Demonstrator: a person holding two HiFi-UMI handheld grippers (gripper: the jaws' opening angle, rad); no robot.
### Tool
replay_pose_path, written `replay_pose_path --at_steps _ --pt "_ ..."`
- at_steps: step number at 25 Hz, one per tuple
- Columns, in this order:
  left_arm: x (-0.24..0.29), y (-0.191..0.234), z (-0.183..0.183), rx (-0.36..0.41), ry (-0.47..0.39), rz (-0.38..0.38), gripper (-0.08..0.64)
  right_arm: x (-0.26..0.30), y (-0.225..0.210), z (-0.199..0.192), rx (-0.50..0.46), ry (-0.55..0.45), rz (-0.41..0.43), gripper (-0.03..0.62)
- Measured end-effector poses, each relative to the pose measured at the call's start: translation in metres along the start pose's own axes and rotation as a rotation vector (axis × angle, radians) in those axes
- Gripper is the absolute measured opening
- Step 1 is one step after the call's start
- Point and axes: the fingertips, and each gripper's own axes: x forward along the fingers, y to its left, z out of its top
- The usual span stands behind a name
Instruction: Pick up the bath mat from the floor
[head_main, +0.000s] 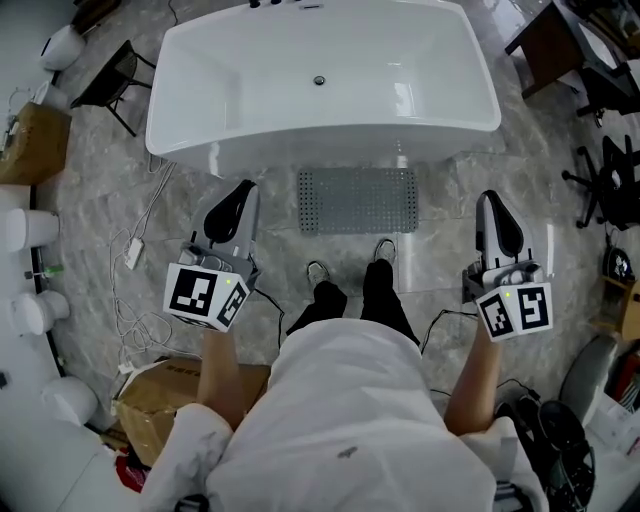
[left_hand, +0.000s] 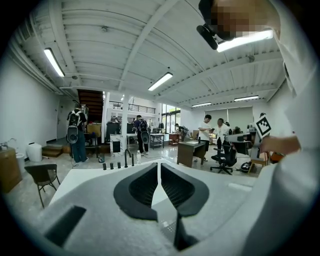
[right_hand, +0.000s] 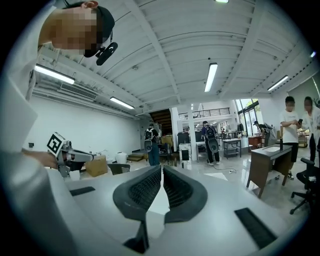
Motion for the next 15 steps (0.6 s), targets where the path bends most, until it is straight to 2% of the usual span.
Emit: replay_pose_path --at_steps 4,10,15 --pt "0.023 -0.023 -0.005 -0.072 0.026 -0.012 0.014 0.006 -0.033 -0.007 0.01 0.024 0.051 0.009" --pt "0.056 -0.049 -0.012 -0.077 0.054 0.037 0.014 0.016 -0.09 -0.026 0.032 0.073 0.102 0.009" --pt "0.076 -0.064 -0.025 -0.076 0.094 0.085 0.014 0.027 -0.119 -0.041 0.057 0.105 0.161 0.009"
